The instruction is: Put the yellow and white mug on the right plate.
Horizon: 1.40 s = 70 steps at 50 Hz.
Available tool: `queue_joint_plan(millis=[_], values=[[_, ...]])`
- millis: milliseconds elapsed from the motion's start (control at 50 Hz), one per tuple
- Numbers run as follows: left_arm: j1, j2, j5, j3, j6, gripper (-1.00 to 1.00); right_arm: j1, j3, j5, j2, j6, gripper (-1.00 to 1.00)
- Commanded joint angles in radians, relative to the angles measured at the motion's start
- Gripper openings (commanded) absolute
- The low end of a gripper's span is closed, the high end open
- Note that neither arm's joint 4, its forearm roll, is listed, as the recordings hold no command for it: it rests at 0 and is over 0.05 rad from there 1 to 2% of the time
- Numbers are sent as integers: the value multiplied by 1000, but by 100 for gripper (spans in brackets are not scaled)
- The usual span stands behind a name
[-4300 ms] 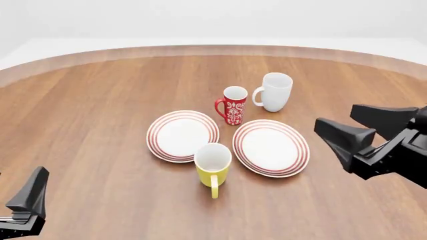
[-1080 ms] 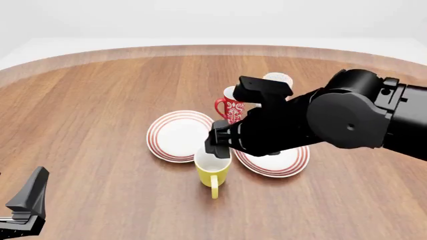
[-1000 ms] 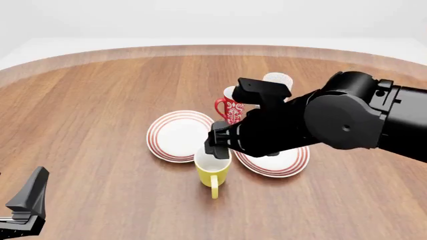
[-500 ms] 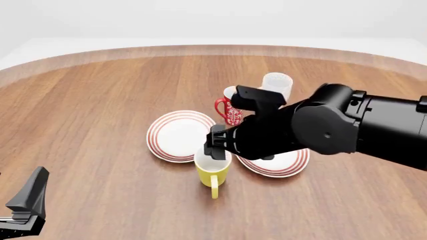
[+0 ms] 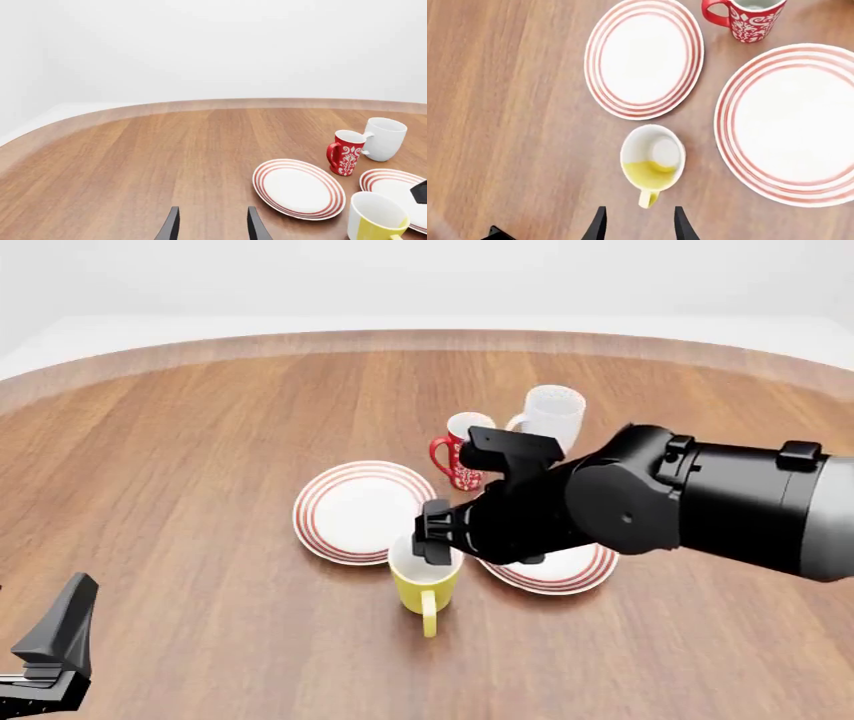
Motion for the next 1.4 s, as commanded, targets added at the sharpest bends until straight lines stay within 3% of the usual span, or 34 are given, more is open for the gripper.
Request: queue_joint_plan(millis=[20, 140, 720, 1400], values=[[0, 0, 0, 0, 0, 100, 15, -1, -22, 36, -1, 100], [0, 0, 0, 0, 0, 100, 10, -2, -28, 46, -7, 100], [0, 0, 0, 0, 0, 100, 60, 106, -179, 94, 71, 100], [0, 0, 0, 0, 0, 100, 62, 155, -260, 141, 90, 100]])
